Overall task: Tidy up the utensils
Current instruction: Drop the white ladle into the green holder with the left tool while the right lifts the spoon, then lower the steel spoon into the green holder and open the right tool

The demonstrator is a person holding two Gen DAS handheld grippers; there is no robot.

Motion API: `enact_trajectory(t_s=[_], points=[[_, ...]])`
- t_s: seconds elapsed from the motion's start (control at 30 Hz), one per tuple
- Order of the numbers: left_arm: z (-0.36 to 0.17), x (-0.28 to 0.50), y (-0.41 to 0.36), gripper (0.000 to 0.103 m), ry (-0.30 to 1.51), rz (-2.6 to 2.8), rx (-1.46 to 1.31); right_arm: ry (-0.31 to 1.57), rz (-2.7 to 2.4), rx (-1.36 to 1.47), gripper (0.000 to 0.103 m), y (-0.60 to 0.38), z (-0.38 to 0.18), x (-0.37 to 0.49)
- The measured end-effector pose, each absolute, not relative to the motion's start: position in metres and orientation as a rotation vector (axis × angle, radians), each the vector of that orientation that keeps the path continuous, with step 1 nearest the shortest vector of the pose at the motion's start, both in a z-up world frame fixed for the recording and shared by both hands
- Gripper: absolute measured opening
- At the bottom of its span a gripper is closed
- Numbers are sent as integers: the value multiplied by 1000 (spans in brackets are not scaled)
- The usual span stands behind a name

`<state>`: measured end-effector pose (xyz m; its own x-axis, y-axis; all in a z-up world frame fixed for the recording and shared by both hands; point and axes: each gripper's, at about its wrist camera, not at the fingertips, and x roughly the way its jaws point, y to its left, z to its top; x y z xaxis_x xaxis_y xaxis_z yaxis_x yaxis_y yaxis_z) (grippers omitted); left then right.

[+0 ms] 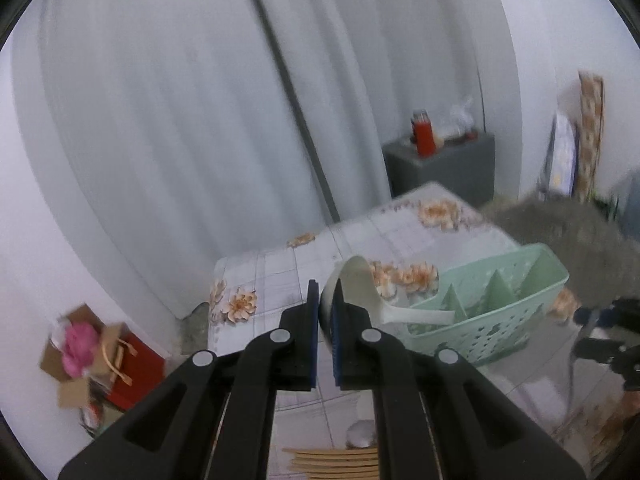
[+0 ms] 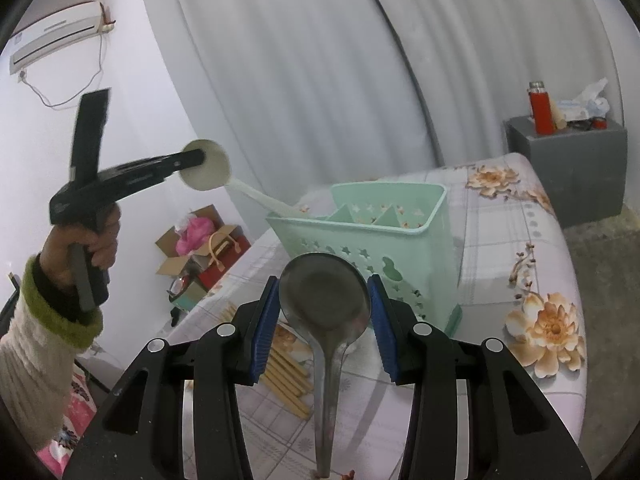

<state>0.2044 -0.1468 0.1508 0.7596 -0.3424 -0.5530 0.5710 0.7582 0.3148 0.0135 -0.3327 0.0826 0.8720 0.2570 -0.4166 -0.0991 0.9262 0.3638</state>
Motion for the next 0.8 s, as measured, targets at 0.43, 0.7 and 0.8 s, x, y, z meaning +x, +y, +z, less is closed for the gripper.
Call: enact_trajectory(t_s=[0.43,0.7,0.8], points=[[122,237,-178,50,656,-673,297,487,173,330,41,-330,83,13],[128,226,-118,59,602,-669,22,451,178,364,41,-338,98,9],[120,212,-92,61,597,-647,-30,408,169,352,41,-341,120,6]])
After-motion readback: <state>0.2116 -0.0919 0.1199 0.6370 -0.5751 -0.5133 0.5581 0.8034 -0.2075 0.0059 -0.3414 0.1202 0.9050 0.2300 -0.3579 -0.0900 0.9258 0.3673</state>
